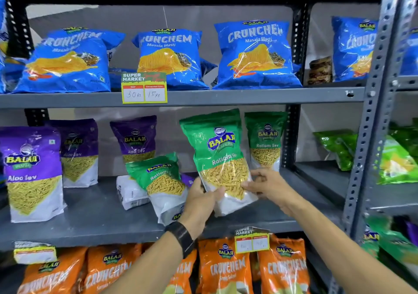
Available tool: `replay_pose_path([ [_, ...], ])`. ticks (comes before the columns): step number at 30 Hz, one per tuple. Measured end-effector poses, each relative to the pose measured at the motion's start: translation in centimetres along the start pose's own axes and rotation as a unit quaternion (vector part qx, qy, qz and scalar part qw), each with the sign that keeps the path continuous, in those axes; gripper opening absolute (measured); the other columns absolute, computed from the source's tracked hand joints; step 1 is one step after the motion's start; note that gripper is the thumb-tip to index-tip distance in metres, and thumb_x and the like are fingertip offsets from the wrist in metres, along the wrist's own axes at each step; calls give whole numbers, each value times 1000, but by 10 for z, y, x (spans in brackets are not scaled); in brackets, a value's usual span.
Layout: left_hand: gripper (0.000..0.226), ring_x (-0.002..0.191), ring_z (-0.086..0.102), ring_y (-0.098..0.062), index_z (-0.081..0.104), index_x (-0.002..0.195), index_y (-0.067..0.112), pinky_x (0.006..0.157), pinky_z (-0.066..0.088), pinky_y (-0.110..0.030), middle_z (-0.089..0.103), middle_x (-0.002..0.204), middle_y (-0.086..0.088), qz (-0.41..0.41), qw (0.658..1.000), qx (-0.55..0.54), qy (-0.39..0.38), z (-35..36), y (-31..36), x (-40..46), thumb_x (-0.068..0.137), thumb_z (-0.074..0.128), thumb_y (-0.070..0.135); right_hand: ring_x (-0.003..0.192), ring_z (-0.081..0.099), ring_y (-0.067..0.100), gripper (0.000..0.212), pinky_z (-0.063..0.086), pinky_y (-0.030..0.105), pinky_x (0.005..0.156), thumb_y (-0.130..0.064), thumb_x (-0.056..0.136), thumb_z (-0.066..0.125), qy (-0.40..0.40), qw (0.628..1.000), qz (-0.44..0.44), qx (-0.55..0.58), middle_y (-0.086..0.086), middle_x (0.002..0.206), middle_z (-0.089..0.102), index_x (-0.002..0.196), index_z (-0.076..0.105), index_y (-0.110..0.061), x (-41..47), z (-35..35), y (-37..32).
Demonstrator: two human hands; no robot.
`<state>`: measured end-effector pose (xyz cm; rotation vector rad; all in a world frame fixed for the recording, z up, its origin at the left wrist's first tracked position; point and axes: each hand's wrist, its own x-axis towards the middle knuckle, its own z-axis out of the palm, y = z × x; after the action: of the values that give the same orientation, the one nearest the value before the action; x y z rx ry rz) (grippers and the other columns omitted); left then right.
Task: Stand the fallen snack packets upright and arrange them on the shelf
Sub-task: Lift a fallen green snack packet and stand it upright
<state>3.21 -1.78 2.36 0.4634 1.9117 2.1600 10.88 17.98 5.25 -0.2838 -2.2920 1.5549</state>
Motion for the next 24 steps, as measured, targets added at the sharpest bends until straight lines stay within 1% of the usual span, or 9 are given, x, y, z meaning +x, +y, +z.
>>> replay_pose_path([
  [2,37,118,71,-19,65,113,36,113,52,-46,76,125,4,33,999,23,-34,-15,2,-5,91,81,11,95,74,30,40,57,48,91,-37,71,92,36,999,-4,4,11,98,72,96,62,-31,-18,13,-2],
  [3,38,119,68,-17,63,113,38,114,50,-43,74,128,4,44,998,27,-47,-23,2,-7,93,79,10,93,73,31,40,57,49,89,-37,70,92,53,999,-11,4,7,94,71,94,61,-32,-28,20,-5],
  [4,40,124,66,-18,63,122,36,116,48,-44,71,135,2,50,997,31,-56,-30,1,-9,94,78,11,90,72,28,39,57,48,86,-37,70,92,73,997,-19,0,5,91,69,93,60,-33,-36,27,-6],
  [7,70,141,57,-25,48,154,28,121,45,-52,61,154,-2,61,994,38,-77,-50,-7,-12,93,79,19,87,70,18,39,57,41,80,-36,69,93,128,991,-44,-1,-2,93,70,94,63,-32,-59,49,-8],
  [10,89,142,58,-27,43,159,37,119,48,-56,60,157,-4,75,991,49,-99,-65,-17,-16,81,85,40,90,69,10,45,59,33,77,-38,68,93,156,986,-52,-5,-9,98,71,102,66,-28,-75,65,-5],
  [12,94,142,59,-28,45,158,35,119,48,-55,61,155,-5,89,990,46,-104,-72,-21,-20,73,85,47,90,67,6,45,58,29,76,-37,68,93,164,985,-60,-10,-11,98,71,103,65,-30,-82,71,-4],
  [15,95,143,57,-27,45,158,33,120,47,-54,60,156,-5,105,987,35,-115,-79,-21,-27,72,84,46,91,65,2,44,56,26,75,-38,68,93,172,982,-71,-19,-14,99,70,99,63,-35,-89,77,-3],
  [19,98,145,56,-25,43,160,31,122,45,-54,59,158,-5,104,987,38,-119,-81,-19,-30,72,84,46,91,67,4,43,57,25,74,-39,68,93,170,982,-72,-24,-13,99,71,98,62,-36,-89,78,-2],
  [24,81,138,62,-22,47,158,28,118,50,-48,66,149,-2,99,987,63,-113,-73,-16,-27,85,81,28,92,69,7,41,62,33,77,-37,70,92,167,984,-62,-12,-11,100,72,100,63,-34,-82,73,4],
])
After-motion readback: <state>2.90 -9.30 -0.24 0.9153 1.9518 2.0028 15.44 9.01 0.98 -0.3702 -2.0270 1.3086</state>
